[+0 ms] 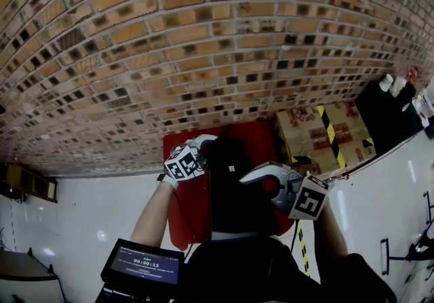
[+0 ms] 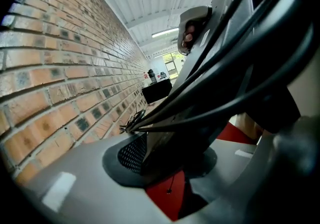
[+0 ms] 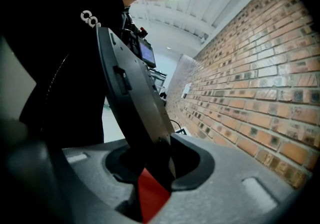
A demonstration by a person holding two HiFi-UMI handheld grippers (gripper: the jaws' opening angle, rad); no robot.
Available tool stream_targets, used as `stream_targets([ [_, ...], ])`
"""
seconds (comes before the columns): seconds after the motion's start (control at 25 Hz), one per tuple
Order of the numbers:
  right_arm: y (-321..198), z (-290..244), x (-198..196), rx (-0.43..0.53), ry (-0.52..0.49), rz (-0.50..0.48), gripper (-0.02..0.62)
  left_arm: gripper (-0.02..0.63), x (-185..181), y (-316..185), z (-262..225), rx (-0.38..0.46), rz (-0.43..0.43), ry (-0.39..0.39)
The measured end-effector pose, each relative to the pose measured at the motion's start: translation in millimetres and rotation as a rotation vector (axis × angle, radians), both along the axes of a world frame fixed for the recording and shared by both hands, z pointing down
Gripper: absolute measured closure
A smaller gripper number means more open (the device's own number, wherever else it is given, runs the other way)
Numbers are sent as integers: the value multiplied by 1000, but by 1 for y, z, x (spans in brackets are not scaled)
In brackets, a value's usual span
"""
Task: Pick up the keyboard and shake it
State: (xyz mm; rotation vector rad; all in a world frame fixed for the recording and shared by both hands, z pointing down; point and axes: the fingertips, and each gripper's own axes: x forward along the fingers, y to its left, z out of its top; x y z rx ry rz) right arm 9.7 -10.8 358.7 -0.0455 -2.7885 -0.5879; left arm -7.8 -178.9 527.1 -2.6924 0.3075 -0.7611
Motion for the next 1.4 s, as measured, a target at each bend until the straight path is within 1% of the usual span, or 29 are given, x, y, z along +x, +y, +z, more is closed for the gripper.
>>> stream_targets([
  [0.4, -2, 8, -7, -4, 35, -23, 499, 432, -5, 1, 14, -31, -32, 12],
  [0.72, 8, 1, -9, 7, 50, -44, 495, 433, -5, 4, 1, 15, -70, 50],
  [0.8, 6, 5, -9, -4, 55, -40, 495, 433, -6, 4, 7, 2, -74, 46],
  [0.96, 5, 16, -11, -31, 80, -31, 498, 433, -4, 12, 29, -54, -79, 41],
  [1.16, 14, 13, -8, -23, 98, -39, 497, 433, 2, 15, 22, -24, -89, 77],
  [1.4, 11, 25, -6, -58, 104, -26, 497, 436, 5, 20, 41, -69, -87, 45],
])
